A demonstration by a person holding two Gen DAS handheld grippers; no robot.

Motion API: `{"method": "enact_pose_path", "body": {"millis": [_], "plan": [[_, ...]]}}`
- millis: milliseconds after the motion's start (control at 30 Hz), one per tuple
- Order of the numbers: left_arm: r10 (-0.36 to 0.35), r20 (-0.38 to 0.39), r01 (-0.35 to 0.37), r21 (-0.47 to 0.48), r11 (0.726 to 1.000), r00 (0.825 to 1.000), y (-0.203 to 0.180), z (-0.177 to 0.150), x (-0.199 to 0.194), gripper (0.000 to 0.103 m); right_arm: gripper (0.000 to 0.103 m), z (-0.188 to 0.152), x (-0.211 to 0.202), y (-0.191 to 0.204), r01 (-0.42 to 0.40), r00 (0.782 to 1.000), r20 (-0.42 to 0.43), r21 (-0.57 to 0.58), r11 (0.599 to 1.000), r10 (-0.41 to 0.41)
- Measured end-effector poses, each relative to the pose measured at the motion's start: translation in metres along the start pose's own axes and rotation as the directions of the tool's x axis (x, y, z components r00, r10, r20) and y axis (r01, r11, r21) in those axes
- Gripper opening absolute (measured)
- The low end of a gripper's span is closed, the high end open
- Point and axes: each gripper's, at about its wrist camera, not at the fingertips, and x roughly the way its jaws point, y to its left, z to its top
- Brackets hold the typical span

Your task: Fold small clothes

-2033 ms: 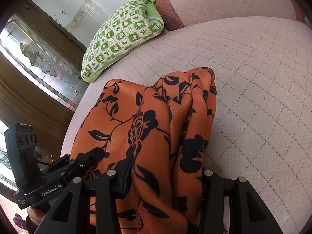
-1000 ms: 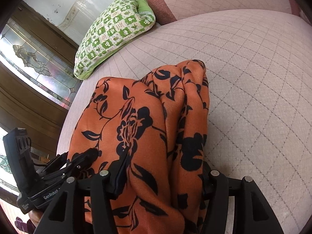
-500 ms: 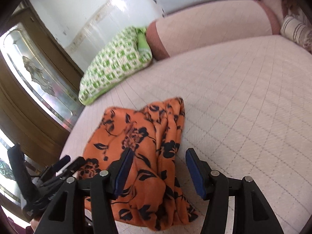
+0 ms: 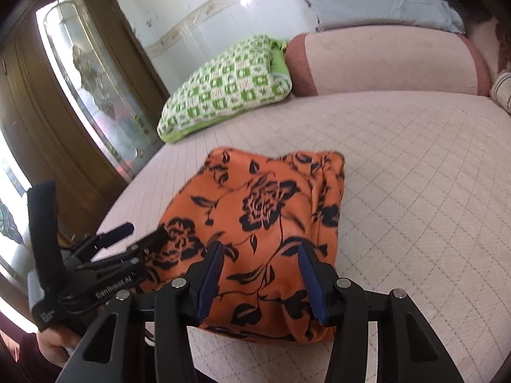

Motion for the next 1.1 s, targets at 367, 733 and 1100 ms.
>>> {"method": "enact_pose_path", "body": {"millis": [367, 733, 1100], "plan": [[-0.02, -0.031, 0.021, 0.002, 1.0, 0.999, 0.004, 0.006, 0.018, 0.079, 0.051, -0.002, 0.03, -0.011, 0.047, 0.992, -0.122, 0.006, 0.999, -0.046], [-0.071, 0.01, 0.071, -0.119, 0.99, 0.997, 0.024, 0.053, 0.036, 0.079, 0.051, 0.041, 0.017, -0.025, -0.034, 0.998, 0.059, 0.102, 0.994, 0.029], [-0.052, -0.166, 0.043, -0.058, 0.997, 0.985, 0.002, 0.059, 0.09, 0.08, 0.053, 0.075, 0.12, -0.047, -0.042, 0.98, -0.18, 0.255, 0.966, 0.09]]}}
